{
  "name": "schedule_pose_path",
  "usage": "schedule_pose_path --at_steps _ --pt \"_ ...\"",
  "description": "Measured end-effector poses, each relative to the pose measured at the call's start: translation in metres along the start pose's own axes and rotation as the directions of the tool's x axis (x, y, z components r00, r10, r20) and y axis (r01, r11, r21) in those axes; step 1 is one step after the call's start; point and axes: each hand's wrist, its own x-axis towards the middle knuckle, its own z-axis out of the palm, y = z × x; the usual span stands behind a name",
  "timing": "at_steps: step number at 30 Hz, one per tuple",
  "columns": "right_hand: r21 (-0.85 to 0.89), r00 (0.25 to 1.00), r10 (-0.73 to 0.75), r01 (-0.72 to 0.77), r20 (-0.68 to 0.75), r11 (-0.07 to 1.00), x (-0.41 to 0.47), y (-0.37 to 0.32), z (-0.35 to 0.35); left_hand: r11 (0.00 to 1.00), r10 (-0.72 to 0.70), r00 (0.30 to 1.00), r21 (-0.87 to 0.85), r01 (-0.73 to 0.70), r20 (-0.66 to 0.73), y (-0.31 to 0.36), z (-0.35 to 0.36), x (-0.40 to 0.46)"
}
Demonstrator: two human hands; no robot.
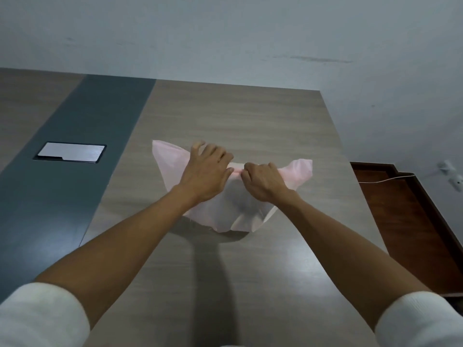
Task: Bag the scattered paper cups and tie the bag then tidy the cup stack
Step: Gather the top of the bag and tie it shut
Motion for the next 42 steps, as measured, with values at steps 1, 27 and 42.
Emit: schedule_pose_path --at_steps 1,27,42 --pt "0.047 0.999 0.037 -0.039 0.040 0.998 0.005 0.000 -0.001 1.000 0.014 0.999 0.005 -0.014 -0.042 0.008 0.005 -0.005" --pt "-0.138 0.908 0.036 0.024 0.417 0.990 -0.006 0.058 0.004 0.989 -0.095 0.973 -0.095 0.116 0.210 0.041 0.057 -0.029" --pt "0.955 0.932 0.236 -0.292 0.274 0.046 -0.023 0.060 0.008 0.999 -0.041 0.942 0.034 0.032 0.334 0.053 0.072 -0.008"
